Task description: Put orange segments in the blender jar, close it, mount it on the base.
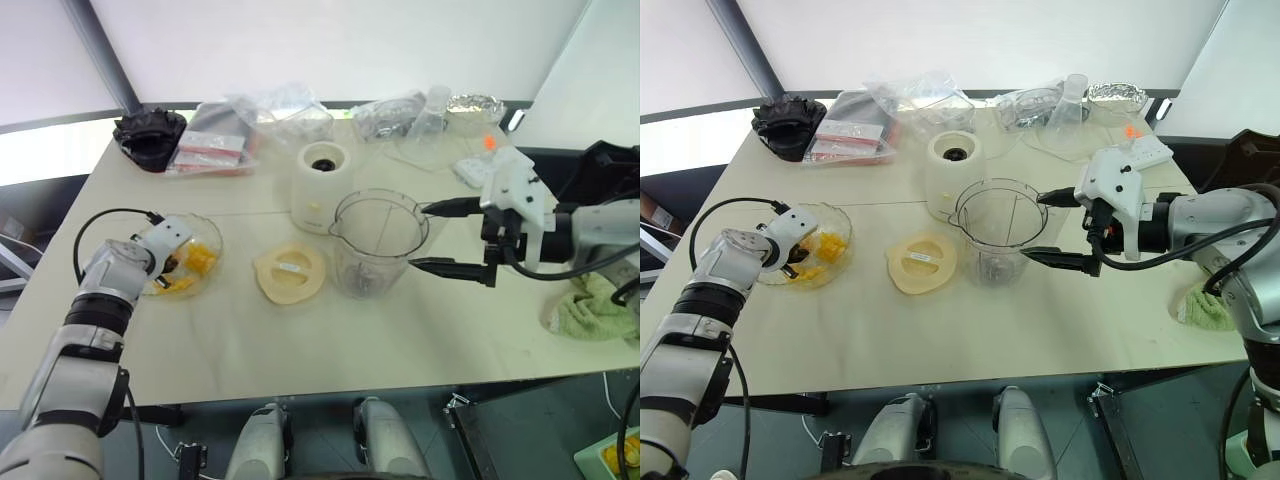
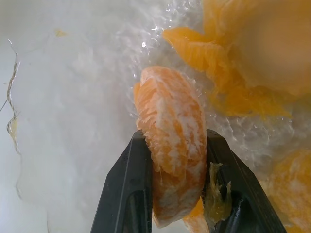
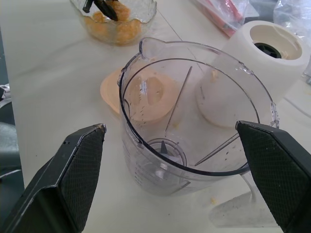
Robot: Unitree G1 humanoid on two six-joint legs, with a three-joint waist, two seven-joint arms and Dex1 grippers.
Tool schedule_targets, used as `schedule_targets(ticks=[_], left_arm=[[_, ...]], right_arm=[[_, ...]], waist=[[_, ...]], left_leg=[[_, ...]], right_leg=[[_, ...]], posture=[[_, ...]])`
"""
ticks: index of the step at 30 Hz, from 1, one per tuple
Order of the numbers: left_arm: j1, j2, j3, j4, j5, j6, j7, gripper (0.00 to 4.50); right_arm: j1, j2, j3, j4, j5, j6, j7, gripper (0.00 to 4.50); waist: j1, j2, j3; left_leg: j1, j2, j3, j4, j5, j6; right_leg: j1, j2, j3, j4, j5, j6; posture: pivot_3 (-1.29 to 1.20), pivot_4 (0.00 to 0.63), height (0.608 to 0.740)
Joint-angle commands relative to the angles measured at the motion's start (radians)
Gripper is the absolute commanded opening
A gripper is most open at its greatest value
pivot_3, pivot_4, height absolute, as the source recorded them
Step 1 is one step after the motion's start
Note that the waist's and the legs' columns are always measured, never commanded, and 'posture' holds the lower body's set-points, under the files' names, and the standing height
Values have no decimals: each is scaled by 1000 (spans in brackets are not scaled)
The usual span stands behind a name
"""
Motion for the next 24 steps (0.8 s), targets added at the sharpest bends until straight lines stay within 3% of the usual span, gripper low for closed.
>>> schedule_targets(ticks=[1,6,13,19,24], left_arm=[[34,2,30,-28,-26,1,21,1237],[64,3,165,-236,-121,20,65,1237],[116,-20,305,-577,-240,139,109,1237],[-12,-38,287,-698,-298,174,97,1237],[-228,-64,183,-572,-339,-10,-57,1237]], right_arm=[[-1,-7,-30,-17,-2,-19,1,4500],[17,-7,-37,-25,1,-20,-2,4500],[41,-5,-42,-37,5,-24,-7,4500],[67,-10,-60,-56,11,-14,-21,4500],[118,-23,-105,-86,9,-1,-42,4500]], waist=[[0,0,0],[1,-7,4],[5,-13,6],[7,-18,9],[8,-20,10]], left_leg=[[0,0,0,0,0,0],[-5,2,0,-2,0,0],[-27,0,0,2,0,0],[-27,-1,-3,6,0,1],[-26,-2,-3,9,1,0]], right_leg=[[0,0,0,0,0,0],[-4,0,0,-1,1,-1],[-22,0,-1,-2,5,-1],[-19,1,-2,-2,5,-2],[-17,1,-2,-2,6,-3]], posture=[[0,150,740],[0,150,740],[0,150,740],[0,150,740],[0,150,740]])
